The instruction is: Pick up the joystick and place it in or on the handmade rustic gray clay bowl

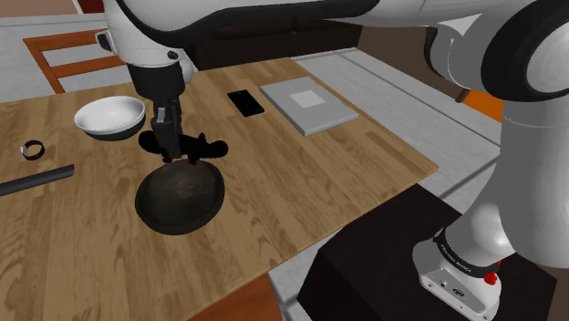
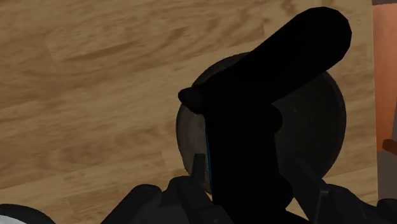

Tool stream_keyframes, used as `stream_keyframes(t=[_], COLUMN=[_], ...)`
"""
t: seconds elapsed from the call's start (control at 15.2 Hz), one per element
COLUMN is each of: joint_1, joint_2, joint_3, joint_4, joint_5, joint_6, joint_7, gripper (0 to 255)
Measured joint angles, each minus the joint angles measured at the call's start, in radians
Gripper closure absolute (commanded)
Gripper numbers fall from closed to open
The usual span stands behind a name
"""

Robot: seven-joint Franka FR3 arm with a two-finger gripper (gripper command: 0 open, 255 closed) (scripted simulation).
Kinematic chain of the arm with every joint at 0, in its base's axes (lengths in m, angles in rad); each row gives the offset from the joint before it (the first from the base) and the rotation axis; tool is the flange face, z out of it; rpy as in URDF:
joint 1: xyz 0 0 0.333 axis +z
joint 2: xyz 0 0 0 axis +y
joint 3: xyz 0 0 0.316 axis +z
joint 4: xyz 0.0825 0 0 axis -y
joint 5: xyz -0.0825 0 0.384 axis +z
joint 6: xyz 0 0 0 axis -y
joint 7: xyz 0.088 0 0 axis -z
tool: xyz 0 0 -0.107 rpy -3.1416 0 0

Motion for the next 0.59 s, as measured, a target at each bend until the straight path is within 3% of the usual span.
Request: stream_keyframes(t=[0.2, 0.59], joint_1=[0.043, 0.042], joint_2=[0.015, 0.021], joint_3=[0.007, 0.005], joint_4=[0.005, -0.061], joint_5=[-0.010, -0.014], joint_6=[0.011, 0.082], joint_7=[0.048, 0.057], gripper=[255, 255])
